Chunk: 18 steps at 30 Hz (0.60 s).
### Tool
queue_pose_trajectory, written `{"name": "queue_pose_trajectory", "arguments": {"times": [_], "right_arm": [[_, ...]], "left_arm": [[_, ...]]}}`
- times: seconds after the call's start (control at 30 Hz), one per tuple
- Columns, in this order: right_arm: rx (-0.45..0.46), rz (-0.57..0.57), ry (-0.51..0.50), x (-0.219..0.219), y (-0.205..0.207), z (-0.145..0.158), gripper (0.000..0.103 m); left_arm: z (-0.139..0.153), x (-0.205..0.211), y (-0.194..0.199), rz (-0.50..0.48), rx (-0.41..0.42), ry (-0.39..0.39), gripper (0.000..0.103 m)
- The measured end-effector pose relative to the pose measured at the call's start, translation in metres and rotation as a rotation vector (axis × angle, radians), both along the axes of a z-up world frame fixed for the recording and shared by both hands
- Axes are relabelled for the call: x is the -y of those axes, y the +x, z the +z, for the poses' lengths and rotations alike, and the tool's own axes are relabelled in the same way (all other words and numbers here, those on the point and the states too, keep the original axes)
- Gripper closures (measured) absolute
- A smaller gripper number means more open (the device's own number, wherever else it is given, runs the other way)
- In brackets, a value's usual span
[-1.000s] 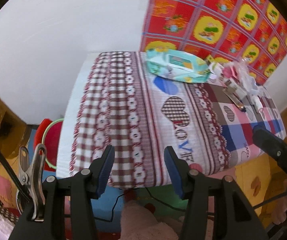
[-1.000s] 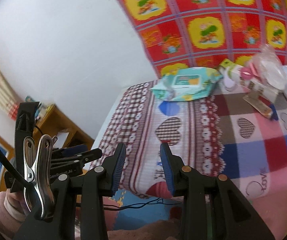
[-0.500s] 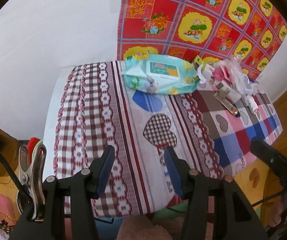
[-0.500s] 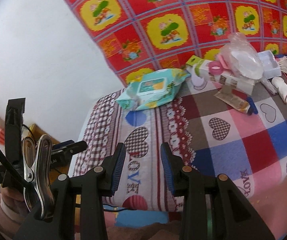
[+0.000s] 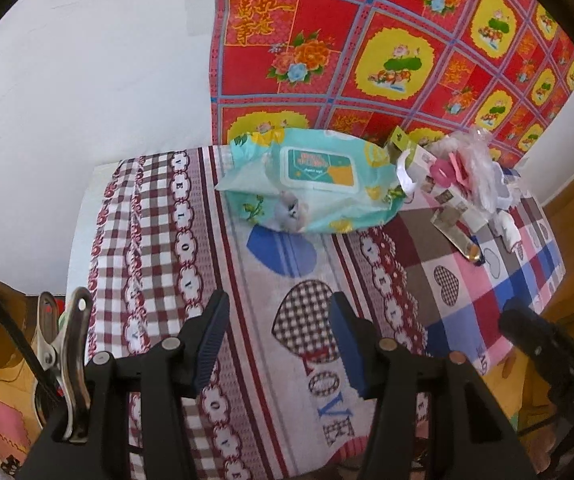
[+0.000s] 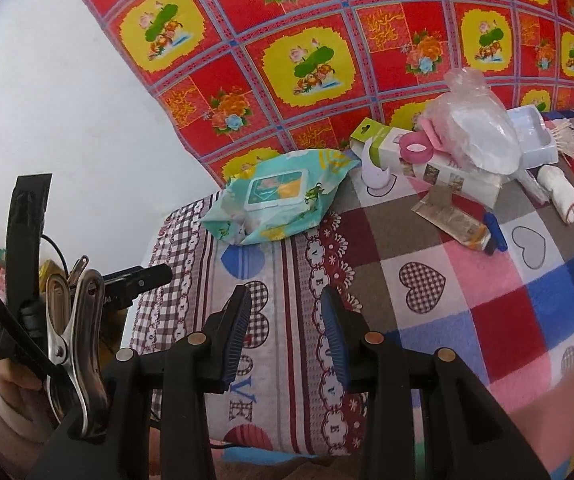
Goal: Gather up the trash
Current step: 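Lower both grippers toward the teal wet-wipes pack on the bed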
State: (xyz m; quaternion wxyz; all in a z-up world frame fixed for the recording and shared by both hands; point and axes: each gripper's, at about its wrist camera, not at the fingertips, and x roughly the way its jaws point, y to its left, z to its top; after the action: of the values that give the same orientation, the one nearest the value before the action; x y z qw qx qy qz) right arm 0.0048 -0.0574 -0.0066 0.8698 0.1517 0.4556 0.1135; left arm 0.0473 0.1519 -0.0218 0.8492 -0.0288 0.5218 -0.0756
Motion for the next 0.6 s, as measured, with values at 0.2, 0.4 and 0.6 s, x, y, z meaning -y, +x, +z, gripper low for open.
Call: {"name": "queue_pose_trajectory", "arguments": {"times": [0.2, 0.4, 0.6], "right_arm": [[-0.010, 0.020, -0.004, 0.008, 0.027, 0.000, 0.065], [-0.001, 0.036, -0.001, 0.015, 0.057, 0.004, 0.066], [-0.023, 0.050, 0.025, 0.017, 0.084, -0.003, 0.065]], "left_arm": [[0.000, 0.012, 0.026, 0.017, -0.016, -0.007, 0.049], [0.012, 0.025, 0.052, 0.021, 0.009, -0.003, 0.049], [0.001, 0.029, 0.080, 0.045, -0.001, 0.026, 0.049]]}}
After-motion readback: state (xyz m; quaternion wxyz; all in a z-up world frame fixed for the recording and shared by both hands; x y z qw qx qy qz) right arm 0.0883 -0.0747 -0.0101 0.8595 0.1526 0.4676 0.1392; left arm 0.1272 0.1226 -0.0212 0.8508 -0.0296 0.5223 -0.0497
